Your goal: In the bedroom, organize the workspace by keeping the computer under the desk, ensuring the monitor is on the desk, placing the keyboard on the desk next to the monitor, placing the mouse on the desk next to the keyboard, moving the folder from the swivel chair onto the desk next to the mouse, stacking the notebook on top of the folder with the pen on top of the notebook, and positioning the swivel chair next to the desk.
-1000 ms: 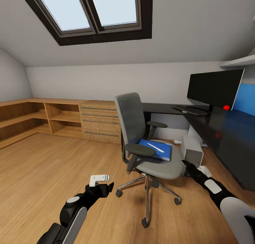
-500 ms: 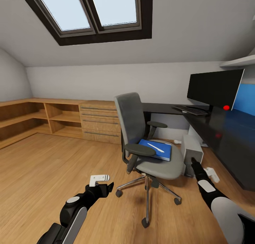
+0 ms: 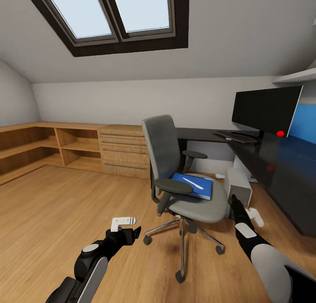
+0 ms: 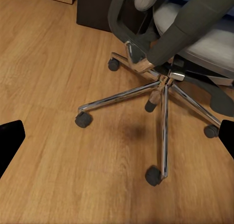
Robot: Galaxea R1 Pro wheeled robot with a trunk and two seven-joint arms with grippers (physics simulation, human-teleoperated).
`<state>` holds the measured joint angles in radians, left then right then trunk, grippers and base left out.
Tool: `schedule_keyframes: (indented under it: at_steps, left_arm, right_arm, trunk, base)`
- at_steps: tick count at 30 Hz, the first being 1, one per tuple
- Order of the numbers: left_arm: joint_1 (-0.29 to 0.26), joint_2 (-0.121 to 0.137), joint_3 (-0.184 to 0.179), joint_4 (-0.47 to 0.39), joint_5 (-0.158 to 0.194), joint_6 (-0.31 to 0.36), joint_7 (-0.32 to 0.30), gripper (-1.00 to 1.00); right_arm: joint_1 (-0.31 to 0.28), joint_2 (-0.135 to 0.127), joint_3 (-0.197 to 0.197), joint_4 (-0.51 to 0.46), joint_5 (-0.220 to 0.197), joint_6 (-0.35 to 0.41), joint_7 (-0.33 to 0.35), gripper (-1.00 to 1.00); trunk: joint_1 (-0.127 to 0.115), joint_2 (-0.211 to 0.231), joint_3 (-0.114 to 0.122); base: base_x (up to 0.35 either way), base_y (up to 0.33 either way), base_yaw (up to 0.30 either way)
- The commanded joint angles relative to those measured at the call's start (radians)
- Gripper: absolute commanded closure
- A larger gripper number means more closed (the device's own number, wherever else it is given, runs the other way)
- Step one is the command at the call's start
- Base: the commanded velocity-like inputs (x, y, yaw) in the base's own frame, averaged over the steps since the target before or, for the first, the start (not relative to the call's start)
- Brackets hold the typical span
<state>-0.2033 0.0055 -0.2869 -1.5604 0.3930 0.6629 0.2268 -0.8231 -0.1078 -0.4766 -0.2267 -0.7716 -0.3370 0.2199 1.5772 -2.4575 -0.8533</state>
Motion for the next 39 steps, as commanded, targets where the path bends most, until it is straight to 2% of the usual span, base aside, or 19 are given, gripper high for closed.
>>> schedule_keyframes:
  at_steps: [1,3,7,9,15,16,17,18,22,26,30,39]
  left_arm:
    - [-0.001,0.001,-0.002,-0.001,0.01,0.003,0.009,-1.0]
    - [-0.001,0.001,-0.002,-0.001,0.01,0.003,0.009,-1.0]
    - [-0.001,0.002,-0.002,-0.001,0.01,0.003,0.009,-1.0]
    - [-0.001,0.001,-0.002,-0.001,0.01,0.003,0.009,-1.0]
    - [-0.001,0.001,-0.002,0.003,0.014,0.003,0.008,-1.0]
    - [-0.001,0.002,-0.002,0.007,0.013,0.003,0.008,-1.0]
    - [-0.001,0.001,-0.001,0.007,0.013,0.003,0.008,-1.0]
    - [-0.001,0.002,-0.001,0.009,0.012,0.003,0.008,-1.0]
    - [-0.001,0.002,-0.002,0.009,0.012,0.003,0.008,-1.0]
    - [-0.001,0.001,-0.002,0.01,0.011,0.003,0.008,-1.0]
    - [-0.001,0.001,-0.002,0.01,0.011,0.0,0.008,-1.0]
    - [-0.001,0.001,-0.003,0.01,0.013,0.001,0.008,-1.0]
  right_arm:
    - [-0.001,0.004,-0.004,0.001,-0.013,-0.002,0.009,-1.0]
    - [-0.001,0.02,-0.025,0.0,-0.047,-0.003,0.01,-1.0]
    - [-0.001,0.028,-0.033,0.001,-0.095,-0.003,0.011,-1.0]
    - [-0.001,0.032,-0.036,0.002,-0.201,-0.001,0.011,-1.0]
    - [-0.001,0.032,-0.036,0.008,-0.234,0.002,0.009,-1.0]
    - [-0.001,0.031,-0.035,0.01,-0.282,0.005,0.008,-1.0]
    - [-0.001,0.03,-0.035,0.009,-0.292,0.009,0.008,-1.0]
    - [-0.001,0.027,-0.034,0.009,-0.308,0.051,0.008,-1.0]
    - [-0.001,0.026,-0.034,0.011,-0.309,0.059,0.004,-1.0]
    - [-0.001,0.024,-0.034,0.012,-0.31,0.069,-0.041,-1.0]
    - [-0.001,0.024,-0.034,0.012,-0.31,0.111,-0.086,-1.0]
    - [-0.001,0.02,-0.034,0.013,-0.336,0.133,-0.102,-1.0]
  trunk:
    - [0.0,0.0,-0.001]
    - [0.0,0.0,-0.001]
    - [0.0,0.0,-0.001]
    - [0.0,0.0,-0.001]
    - [0.0,0.0,-0.001]
    - [0.0,0.0,-0.001]
    - [0.0,0.0,-0.001]
    - [0.0,0.0,-0.001]
    - [0.0,0.0,-0.001]
    - [0.0,0.0,-0.001]
    - [0.0,0.0,-0.001]
    - [0.0,0.0,-0.001]
  base:
    - [0.0,0.0,0.0]
    - [0.0,0.0,0.0]
    - [0.0,0.0,0.0]
    - [0.0,0.0,0.0]
    - [0.0,0.0,0.0]
    - [0.107,0.0,0.0]
    - [0.182,0.0,0.0]
    - [0.302,0.0,0.0]
    - [0.244,0.0,0.0]
    - [0.142,0.0,0.0]
    - [0.234,0.0,0.0]
    - [0.061,0.0,0.0]
